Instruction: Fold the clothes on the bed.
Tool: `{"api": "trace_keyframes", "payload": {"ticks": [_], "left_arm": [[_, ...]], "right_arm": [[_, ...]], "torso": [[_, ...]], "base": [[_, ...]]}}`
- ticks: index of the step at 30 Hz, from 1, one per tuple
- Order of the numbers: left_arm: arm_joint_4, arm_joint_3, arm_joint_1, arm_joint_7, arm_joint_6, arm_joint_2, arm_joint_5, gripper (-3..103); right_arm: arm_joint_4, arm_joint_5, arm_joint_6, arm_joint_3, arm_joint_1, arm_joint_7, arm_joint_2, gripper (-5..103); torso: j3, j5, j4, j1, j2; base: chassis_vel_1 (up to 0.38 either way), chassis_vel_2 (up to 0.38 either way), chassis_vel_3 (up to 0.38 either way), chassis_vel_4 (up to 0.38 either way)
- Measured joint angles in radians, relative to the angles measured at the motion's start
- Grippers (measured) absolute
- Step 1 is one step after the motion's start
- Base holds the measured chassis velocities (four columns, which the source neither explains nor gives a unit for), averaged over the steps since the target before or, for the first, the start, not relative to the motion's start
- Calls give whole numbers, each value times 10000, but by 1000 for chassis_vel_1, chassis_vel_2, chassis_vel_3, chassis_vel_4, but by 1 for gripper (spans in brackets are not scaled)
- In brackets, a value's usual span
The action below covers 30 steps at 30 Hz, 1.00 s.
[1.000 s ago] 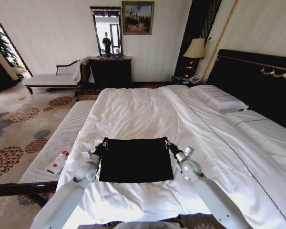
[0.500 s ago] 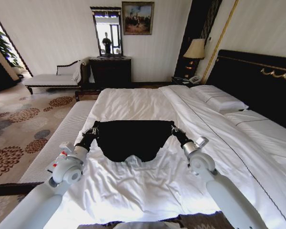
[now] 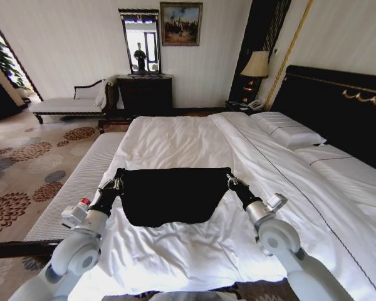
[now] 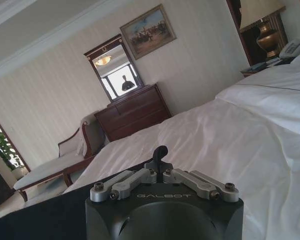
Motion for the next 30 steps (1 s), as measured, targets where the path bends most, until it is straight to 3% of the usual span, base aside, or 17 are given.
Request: {"api": "trace_keyframes", "payload": {"ticks": [5,9,13,17,18,20,23,28,30], "left_arm": [[-904,-116,1713,187,-239,-651,760,1],[-1241,24,2152,0,-159,-790,957,1],[-1242,102,2027,-250,100,-840,708,1],[-246,494,827,-675,466,-774,359,1],[472,807,121,-807,685,-756,232,1],[687,890,-60,-831,724,-757,229,1],[2923,1660,-1760,-976,903,-869,128,1],[4437,2354,-3225,-978,928,-952,-91,1],[5586,2964,-4467,-941,907,-999,-179,1]], "right_arm": [[1138,-618,-195,485,-1663,295,547,1],[1904,-461,-427,859,-2295,692,618,1],[2004,0,-650,1011,-2000,1037,567,1],[1059,257,-783,510,-977,1276,366,1],[158,293,-761,45,-327,1232,298,1],[-35,304,-750,-70,-183,1202,290,1],[-2367,264,-476,-1561,1458,946,268,1],[-4328,325,-222,-2765,3252,889,432,1],[-5640,296,-29,-3535,4331,817,679,1]], "torso": [[-1,3,-4,-3,0],[-1,1,-7,-3,1],[1,5,0,-2,1],[2,2,-4,-2,0],[3,3,-1,0,0],[4,2,0,1,-1],[7,3,-6,5,-3],[5,1,4,4,-3],[6,-1,-1,5,-3]], "base": [[0,0,0,0],[0,0,0,0],[0,0,0,0],[0,0,0,0],[0,0,0,0],[0,0,0,0],[0,0,0,0],[0,0,0,0],[0,0,0,0]]}}
